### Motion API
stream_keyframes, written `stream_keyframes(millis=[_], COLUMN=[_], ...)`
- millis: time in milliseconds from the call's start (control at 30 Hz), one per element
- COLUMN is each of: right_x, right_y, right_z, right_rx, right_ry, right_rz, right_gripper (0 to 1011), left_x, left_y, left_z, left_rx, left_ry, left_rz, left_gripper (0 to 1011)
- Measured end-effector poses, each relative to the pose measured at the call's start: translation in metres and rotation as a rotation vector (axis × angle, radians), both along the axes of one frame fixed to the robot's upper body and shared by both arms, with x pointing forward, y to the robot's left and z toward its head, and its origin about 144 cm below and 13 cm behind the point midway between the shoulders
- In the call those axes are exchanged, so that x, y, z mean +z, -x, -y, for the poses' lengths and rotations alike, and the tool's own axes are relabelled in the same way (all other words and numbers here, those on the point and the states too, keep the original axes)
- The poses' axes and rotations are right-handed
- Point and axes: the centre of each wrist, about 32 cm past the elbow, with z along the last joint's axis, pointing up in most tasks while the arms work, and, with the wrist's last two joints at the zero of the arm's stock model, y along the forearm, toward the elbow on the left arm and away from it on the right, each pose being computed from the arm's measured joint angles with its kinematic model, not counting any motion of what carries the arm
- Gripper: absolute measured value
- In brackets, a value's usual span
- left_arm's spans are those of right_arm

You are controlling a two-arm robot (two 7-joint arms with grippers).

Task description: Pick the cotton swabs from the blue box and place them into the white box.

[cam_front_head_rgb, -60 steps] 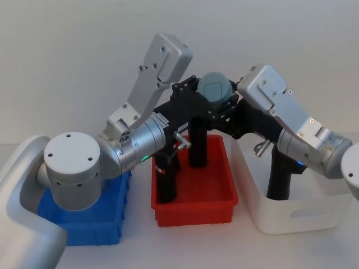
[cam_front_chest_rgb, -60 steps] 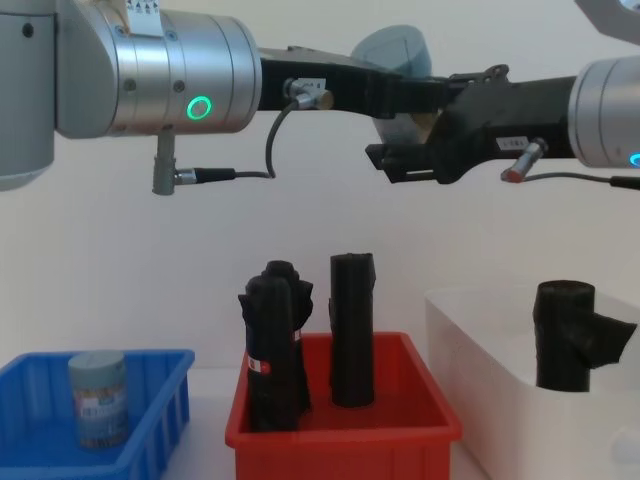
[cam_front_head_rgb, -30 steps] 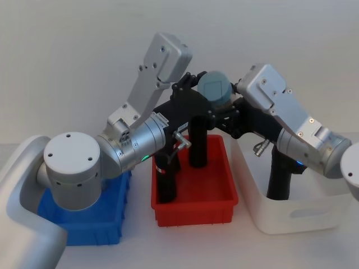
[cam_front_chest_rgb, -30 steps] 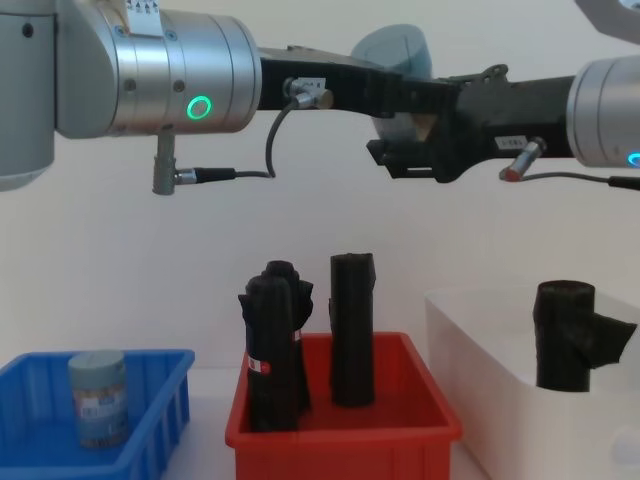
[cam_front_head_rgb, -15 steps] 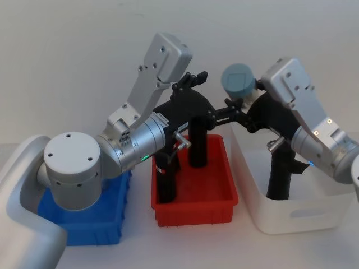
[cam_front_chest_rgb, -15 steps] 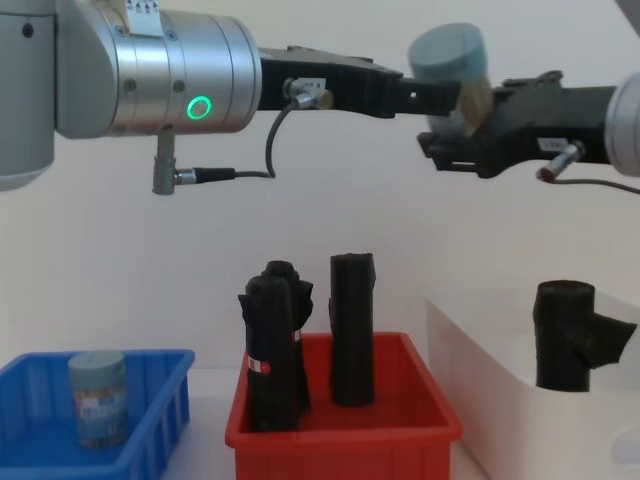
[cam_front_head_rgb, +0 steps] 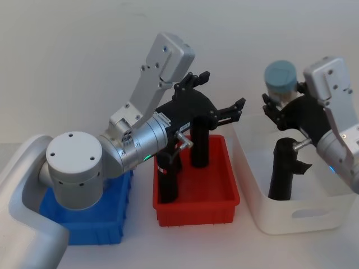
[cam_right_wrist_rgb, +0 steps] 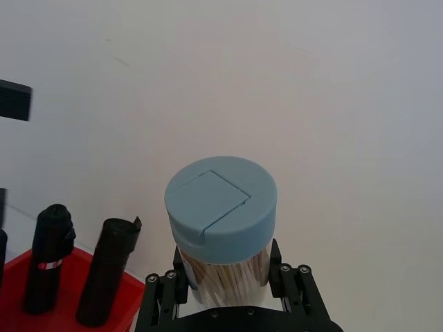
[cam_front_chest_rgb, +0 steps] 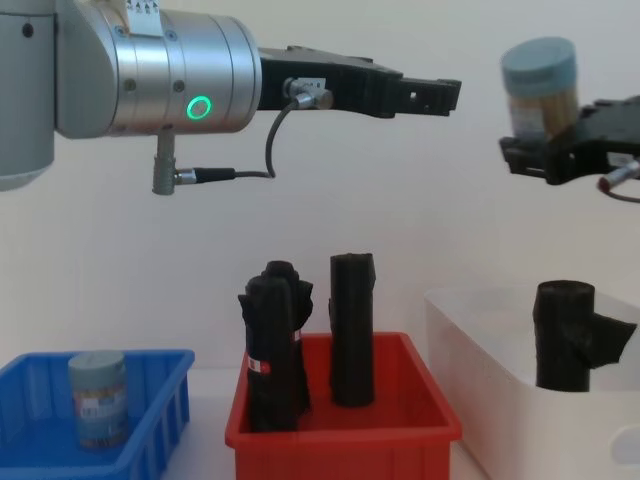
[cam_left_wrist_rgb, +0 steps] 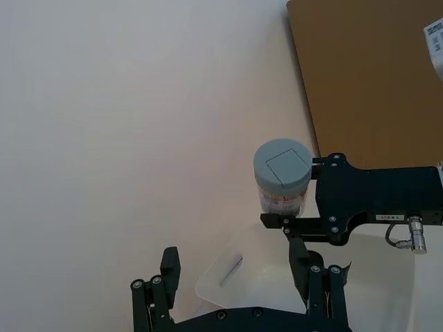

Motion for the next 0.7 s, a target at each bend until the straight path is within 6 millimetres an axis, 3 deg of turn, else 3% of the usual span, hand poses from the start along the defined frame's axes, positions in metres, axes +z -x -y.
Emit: stream_keyframes(millis=[433, 700], right_x=[-0.009, -0.007], right_y=[0.001, -0.01], right_z=[0.008, 0.008], right_rx=[-0.123, -0.152], right_ry=[-0.164, -0.278], right_rz=[-0.085, -0.178], right_gripper=[628, 628], left_x=[0.0, 0.0], left_y=[0.0, 0.0], left_z=[0.0, 0.0], left_rx=[0.0, 0.0], left_ry=[0.0, 0.0], left_rz=[0.0, 0.0], left_gripper=[1004, 1004])
